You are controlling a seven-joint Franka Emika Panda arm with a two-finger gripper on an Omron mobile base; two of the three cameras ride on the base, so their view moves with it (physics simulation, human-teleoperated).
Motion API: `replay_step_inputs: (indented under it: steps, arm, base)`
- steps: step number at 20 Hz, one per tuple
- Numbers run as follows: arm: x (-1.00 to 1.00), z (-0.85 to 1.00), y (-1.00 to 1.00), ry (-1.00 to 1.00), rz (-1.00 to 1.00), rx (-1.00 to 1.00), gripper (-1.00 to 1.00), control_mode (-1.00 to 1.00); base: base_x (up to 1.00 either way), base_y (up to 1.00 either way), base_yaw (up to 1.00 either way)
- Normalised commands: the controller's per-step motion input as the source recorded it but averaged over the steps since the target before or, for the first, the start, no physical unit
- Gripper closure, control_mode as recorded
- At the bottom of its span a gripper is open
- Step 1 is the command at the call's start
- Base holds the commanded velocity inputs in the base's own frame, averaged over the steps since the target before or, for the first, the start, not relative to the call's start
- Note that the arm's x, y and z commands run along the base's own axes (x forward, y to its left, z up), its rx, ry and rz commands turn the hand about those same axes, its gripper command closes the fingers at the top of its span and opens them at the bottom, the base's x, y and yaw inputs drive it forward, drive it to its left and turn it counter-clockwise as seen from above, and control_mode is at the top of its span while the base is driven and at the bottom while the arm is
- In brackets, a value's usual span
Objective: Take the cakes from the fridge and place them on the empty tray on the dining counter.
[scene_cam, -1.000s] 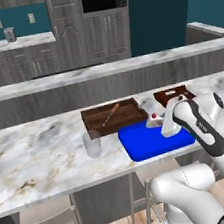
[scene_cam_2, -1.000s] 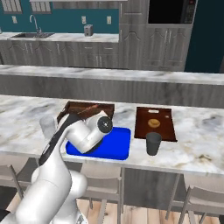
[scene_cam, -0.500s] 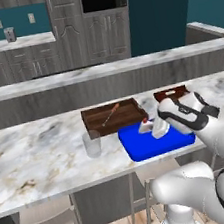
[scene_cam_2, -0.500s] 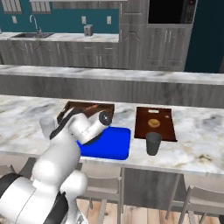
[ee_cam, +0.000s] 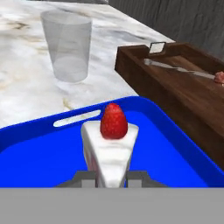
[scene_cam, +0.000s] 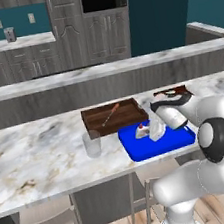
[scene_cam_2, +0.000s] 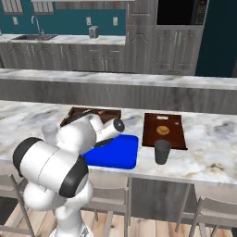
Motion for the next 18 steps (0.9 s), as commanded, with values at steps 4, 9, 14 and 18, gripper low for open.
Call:
replay_step_inputs:
  steps: [4, 9, 14, 18]
  arm:
    - [0.45, -0.43, 0.00, 0.03, 0.12, 0.00, 1.00, -1.00]
    - [0.43, -0.43, 0.00, 0.04, 0.11, 0.00, 1.00, -1.00]
    - [0.36, -0.43, 0.00, 0.02, 0.11, 0.00, 1.00, -1.00]
    - [0.19, -0.42, 0.00, 0.01, 0.10, 0.00, -1.00, -1.00]
  base:
    - [0.00, 0.00, 0.00]
    - [0.00, 0.00, 0.00]
    - [0.00, 0.00, 0.00]
    - [0.00, 0.00, 0.00]
